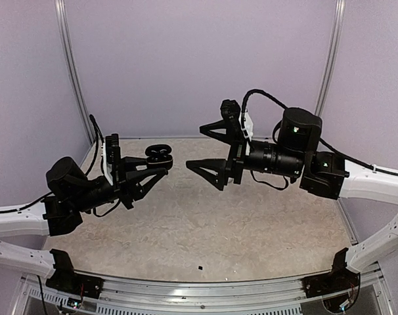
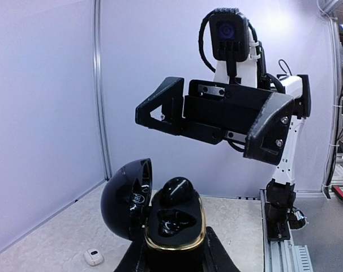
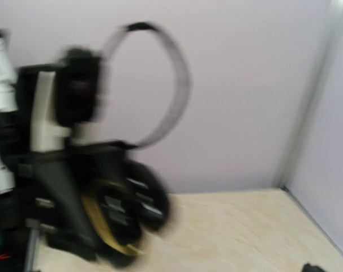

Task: Insert the wireless bluetooth earbuds into the charging case
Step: Pick up the left earbud from the center of the board.

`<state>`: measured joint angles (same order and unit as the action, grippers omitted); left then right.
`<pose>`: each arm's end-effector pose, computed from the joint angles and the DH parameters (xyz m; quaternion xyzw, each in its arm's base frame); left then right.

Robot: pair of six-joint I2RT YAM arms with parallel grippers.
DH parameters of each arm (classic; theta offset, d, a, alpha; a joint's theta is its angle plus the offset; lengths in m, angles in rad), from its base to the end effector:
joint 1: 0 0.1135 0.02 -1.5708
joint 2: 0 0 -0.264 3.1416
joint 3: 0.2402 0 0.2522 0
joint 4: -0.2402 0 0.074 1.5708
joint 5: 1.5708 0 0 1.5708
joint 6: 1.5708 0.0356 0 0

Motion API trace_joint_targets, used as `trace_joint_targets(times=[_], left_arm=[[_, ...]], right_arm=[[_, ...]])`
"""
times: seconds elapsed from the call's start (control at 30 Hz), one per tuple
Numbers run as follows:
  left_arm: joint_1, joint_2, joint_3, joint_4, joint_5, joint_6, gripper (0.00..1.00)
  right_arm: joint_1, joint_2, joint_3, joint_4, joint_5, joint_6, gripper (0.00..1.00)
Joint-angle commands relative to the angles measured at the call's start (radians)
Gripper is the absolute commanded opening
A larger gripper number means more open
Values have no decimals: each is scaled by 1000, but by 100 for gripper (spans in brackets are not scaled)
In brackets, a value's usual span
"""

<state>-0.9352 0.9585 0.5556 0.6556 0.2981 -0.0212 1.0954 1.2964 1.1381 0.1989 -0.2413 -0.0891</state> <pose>0.1232 -0.1846 0.3157 0.3726 0.4916 -0.4405 0.6523 0.1335 0.2780 0.3927 -0.4558 0.5220 0.4183 0.5871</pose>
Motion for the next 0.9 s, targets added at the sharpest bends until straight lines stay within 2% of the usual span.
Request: trace_joint_targets(times=[0.0,0.13,0.37,0.6,0.87], left_arm=[[39,-15,-7,5,-77,-87,2],[72,-25,8,-38,-116,-120,3],[126,-46,13,-86,-171,-157,4],[162,-77,8,-110,-189,-172,5],[175,-99,-8,-105,-189,-168,5]], right_arm=[[-143,6,18,-42,-13,151,99],[-268,120,29,-63,-66,224,93],[-301,445,171,-81,-24,197,85],[-302,779,432,-129,-27,205,77],[-301,1100,776,-211,-38,241,62]])
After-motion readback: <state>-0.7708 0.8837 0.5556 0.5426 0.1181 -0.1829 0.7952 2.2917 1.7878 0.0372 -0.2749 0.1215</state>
